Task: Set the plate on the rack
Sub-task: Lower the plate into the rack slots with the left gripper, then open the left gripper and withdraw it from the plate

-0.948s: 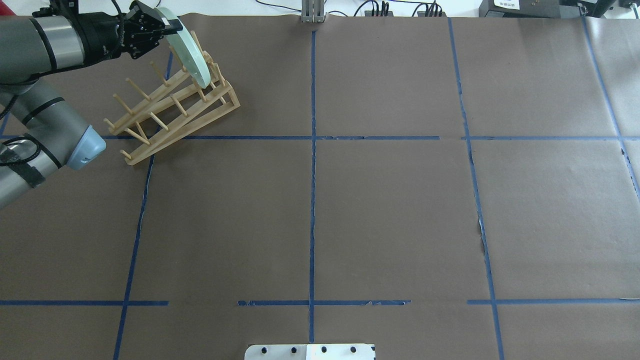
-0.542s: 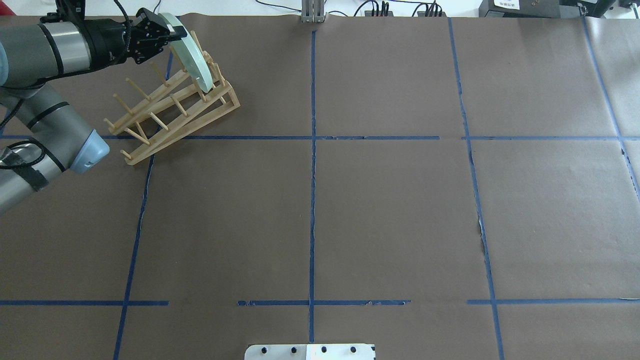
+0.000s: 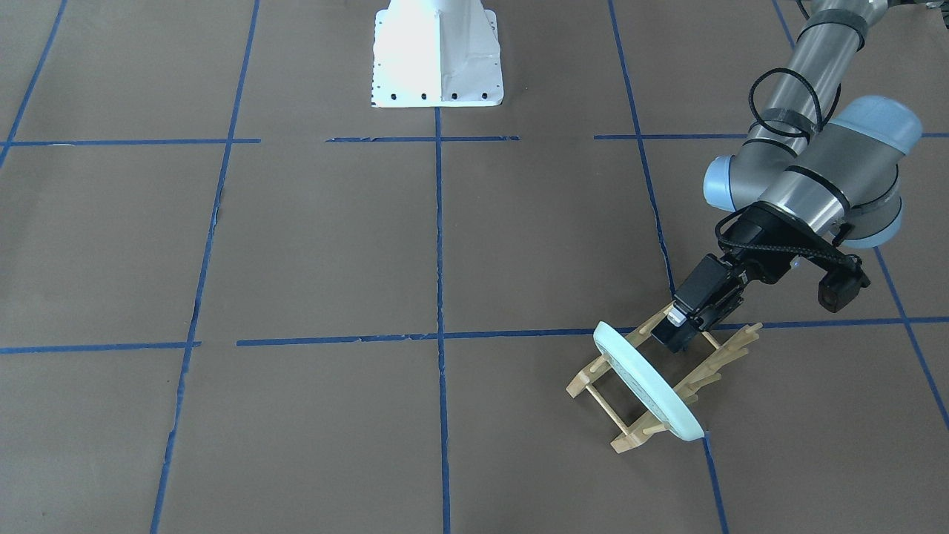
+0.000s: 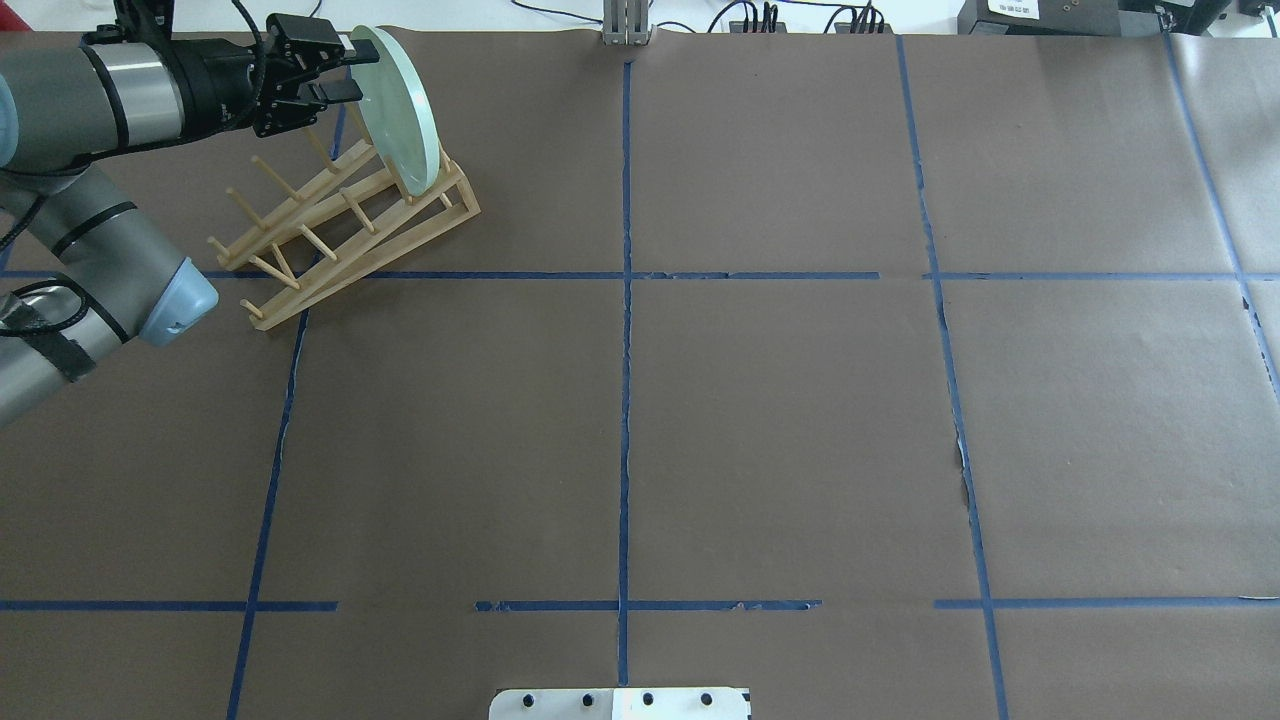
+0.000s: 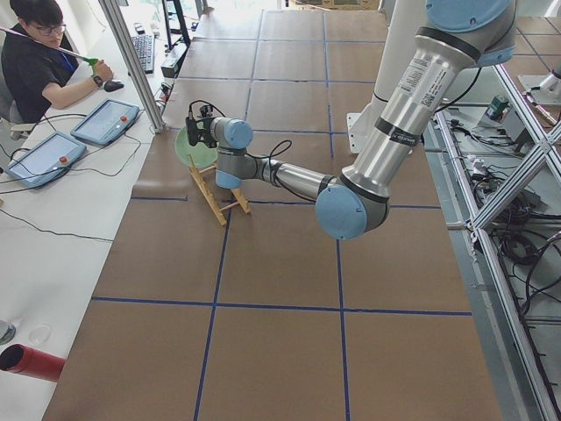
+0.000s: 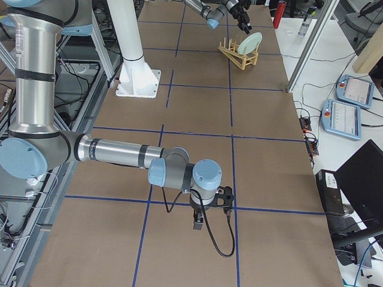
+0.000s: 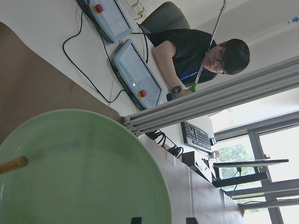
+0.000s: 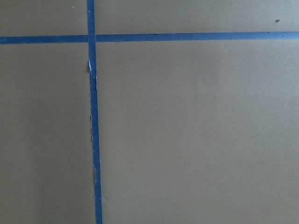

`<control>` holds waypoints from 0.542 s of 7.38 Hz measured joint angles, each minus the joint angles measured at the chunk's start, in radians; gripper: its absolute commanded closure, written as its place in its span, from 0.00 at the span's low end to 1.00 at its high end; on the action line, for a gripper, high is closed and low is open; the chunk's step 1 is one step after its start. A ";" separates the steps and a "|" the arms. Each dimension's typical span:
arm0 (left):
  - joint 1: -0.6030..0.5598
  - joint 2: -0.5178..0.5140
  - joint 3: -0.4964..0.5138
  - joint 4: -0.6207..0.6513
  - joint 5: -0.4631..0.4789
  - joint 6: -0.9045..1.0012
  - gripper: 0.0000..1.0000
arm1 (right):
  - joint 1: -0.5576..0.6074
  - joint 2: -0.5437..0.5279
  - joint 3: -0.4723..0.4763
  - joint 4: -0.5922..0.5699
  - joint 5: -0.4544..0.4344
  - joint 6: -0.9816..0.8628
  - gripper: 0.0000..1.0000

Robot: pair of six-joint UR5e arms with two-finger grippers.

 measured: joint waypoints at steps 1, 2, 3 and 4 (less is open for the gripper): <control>-0.015 0.005 -0.031 0.109 -0.073 0.034 0.00 | 0.000 0.000 0.000 0.000 0.000 0.000 0.00; -0.038 0.019 -0.078 0.254 -0.152 0.107 0.00 | 0.000 0.000 0.000 0.000 0.000 0.000 0.00; -0.057 0.045 -0.134 0.439 -0.201 0.216 0.00 | 0.000 0.000 0.000 0.000 0.000 0.000 0.00; -0.067 0.077 -0.200 0.668 -0.222 0.368 0.00 | -0.001 0.000 0.000 0.000 0.000 0.000 0.00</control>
